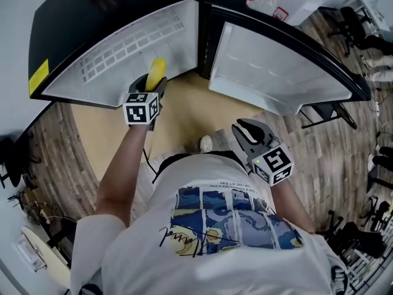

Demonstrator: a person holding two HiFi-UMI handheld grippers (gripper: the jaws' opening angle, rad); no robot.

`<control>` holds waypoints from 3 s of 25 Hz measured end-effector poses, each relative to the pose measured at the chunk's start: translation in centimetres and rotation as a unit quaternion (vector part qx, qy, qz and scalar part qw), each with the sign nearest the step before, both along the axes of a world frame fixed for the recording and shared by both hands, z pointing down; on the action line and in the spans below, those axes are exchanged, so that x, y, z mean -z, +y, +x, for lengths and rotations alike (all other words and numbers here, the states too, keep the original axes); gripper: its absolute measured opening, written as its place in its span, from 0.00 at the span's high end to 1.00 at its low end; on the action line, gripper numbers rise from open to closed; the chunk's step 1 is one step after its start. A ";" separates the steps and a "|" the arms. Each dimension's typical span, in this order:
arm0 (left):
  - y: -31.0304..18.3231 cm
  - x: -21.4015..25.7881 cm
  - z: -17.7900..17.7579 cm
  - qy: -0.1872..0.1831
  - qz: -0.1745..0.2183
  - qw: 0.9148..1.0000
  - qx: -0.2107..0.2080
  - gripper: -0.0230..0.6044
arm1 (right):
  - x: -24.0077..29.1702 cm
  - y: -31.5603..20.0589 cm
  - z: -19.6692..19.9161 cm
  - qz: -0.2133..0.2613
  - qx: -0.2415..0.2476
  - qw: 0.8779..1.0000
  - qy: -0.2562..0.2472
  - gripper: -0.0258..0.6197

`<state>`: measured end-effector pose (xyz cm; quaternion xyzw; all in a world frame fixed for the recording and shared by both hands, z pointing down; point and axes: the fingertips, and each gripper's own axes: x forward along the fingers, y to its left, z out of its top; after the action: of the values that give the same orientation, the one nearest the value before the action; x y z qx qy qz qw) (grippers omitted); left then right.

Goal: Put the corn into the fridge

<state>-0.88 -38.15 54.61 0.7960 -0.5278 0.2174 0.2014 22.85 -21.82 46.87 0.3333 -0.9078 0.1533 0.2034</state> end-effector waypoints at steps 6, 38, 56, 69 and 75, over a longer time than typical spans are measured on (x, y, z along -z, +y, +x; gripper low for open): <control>-4.7 -2.2 0.0 -0.014 -0.010 1.000 0.026 0.56 | -0.2 -1.7 3.2 -0.002 -0.012 1.000 0.009 0.86; -16.4 -8.4 0.5 -0.079 -0.035 0.993 0.074 0.56 | -1.6 -1.8 10.0 -0.041 -0.075 0.996 0.038 0.86; -13.2 -7.9 -0.1 -0.079 -0.043 0.993 0.078 0.49 | -1.4 -1.7 6.4 -0.032 -0.040 0.998 0.025 0.86; -5.4 -6.0 -1.8 -0.048 -0.045 0.996 0.062 0.49 | -1.1 0.4 0.1 -0.024 0.000 1.000 0.006 0.86; -0.9 -4.1 -3.2 -0.035 -0.036 0.998 0.045 0.49 | -0.6 2.2 -3.3 -0.015 0.012 1.000 0.004 0.87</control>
<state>-4.12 -39.02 58.73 0.7557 -0.5616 0.2545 0.2206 19.59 -19.59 47.49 0.3198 -0.9084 0.1635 0.2139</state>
